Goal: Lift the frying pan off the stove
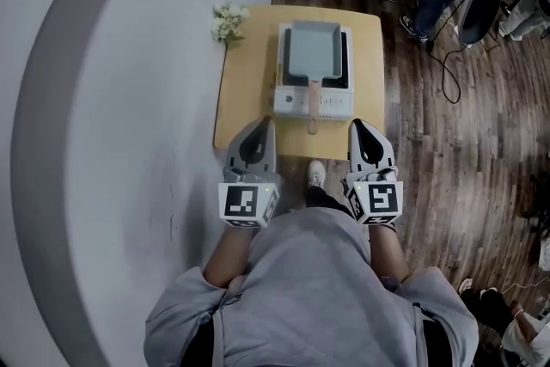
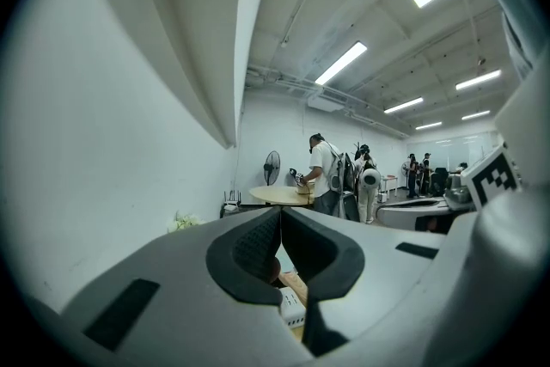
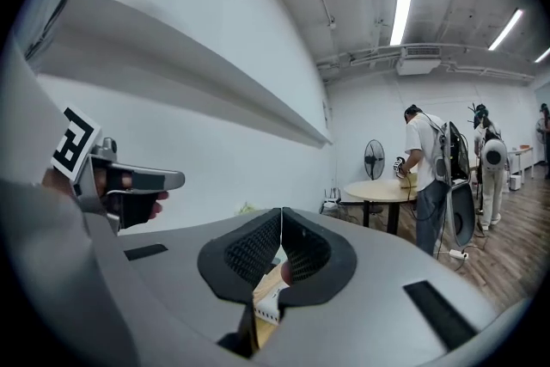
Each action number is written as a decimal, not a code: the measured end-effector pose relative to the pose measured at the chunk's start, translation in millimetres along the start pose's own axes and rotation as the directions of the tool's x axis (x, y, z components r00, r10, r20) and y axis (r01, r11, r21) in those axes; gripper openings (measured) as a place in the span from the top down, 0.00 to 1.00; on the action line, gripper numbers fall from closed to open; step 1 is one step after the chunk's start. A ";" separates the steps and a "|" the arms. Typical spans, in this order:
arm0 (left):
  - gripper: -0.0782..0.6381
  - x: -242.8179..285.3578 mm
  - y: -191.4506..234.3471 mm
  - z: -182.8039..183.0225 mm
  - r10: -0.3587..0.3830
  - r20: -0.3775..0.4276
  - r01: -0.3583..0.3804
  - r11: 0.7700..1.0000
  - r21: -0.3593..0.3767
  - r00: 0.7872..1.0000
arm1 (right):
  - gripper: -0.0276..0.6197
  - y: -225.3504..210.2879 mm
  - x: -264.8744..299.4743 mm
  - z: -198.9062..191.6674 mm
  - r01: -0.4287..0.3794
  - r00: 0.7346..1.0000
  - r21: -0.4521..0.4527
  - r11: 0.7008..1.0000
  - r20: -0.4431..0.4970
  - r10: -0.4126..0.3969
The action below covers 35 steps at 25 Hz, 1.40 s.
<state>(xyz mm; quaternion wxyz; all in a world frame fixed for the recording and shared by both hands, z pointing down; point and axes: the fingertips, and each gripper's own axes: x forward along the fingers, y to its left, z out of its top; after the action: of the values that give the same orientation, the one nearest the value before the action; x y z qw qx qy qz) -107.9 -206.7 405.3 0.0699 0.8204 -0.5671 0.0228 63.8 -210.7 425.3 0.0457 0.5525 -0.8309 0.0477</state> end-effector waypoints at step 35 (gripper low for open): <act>0.57 177.1 -44.6 -219.9 -0.831 -0.313 0.148 0.419 -0.896 0.460 | 0.77 -14.7 97.9 -133.5 -0.439 0.800 0.132 0.889 -0.393 0.454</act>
<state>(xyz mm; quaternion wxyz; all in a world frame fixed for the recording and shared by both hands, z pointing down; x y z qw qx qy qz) 5.9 -324.5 639.4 0.6362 0.7560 -0.1306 0.0814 42.7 -288.5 570.6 0.1984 0.3192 -0.9076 0.1871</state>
